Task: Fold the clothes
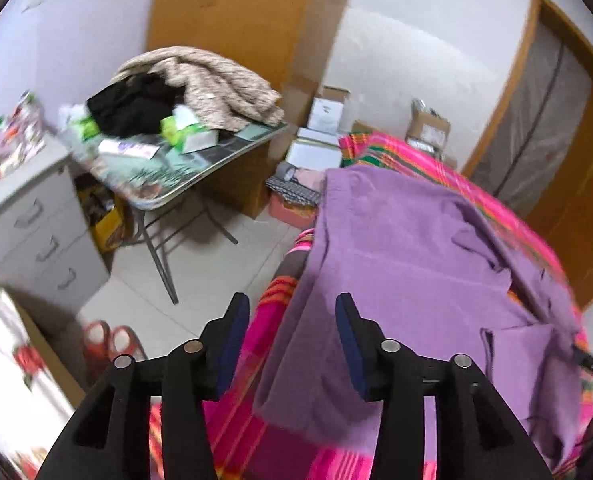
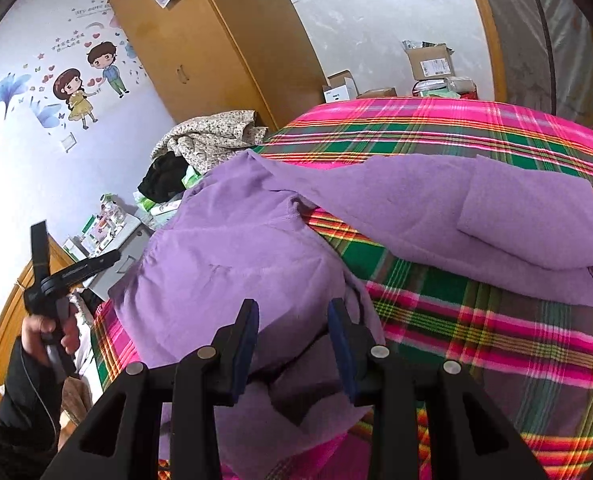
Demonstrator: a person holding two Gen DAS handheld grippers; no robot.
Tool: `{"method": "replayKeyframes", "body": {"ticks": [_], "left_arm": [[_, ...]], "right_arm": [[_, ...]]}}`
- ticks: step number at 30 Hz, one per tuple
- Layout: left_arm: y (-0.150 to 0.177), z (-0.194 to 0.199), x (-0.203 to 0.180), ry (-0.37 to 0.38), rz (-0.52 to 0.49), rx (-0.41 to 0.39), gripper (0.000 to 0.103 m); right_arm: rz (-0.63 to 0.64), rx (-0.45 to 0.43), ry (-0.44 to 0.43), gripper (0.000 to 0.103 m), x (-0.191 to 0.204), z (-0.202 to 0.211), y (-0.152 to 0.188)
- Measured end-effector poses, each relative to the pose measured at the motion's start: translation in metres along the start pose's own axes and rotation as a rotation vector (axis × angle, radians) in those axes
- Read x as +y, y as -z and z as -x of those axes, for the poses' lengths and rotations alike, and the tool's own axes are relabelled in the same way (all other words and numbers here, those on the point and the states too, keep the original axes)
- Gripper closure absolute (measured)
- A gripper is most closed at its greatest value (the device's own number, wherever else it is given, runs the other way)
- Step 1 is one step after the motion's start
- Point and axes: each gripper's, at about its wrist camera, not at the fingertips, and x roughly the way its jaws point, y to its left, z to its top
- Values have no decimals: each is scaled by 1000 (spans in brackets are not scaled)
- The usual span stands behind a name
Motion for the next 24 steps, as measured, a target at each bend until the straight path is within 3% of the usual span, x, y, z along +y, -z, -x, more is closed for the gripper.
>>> {"method": "replayKeyframes", "body": {"ticks": [3, 9, 17, 20, 24], "left_arm": [[13, 10, 14, 13, 72, 0, 53], [25, 0, 14, 35, 103, 51, 53], [29, -16, -12, -37, 5, 74, 53], [28, -22, -23, -102, -55, 80, 53], [28, -24, -28, -155, -84, 78, 72]], "right_arm": [[-2, -3, -2, 67, 1, 3, 3], [6, 2, -4, 67, 7, 4, 7], [54, 5, 58, 67, 15, 6, 9], [63, 2, 62, 66, 15, 5, 9], [71, 4, 61, 65, 13, 4, 10]]}}
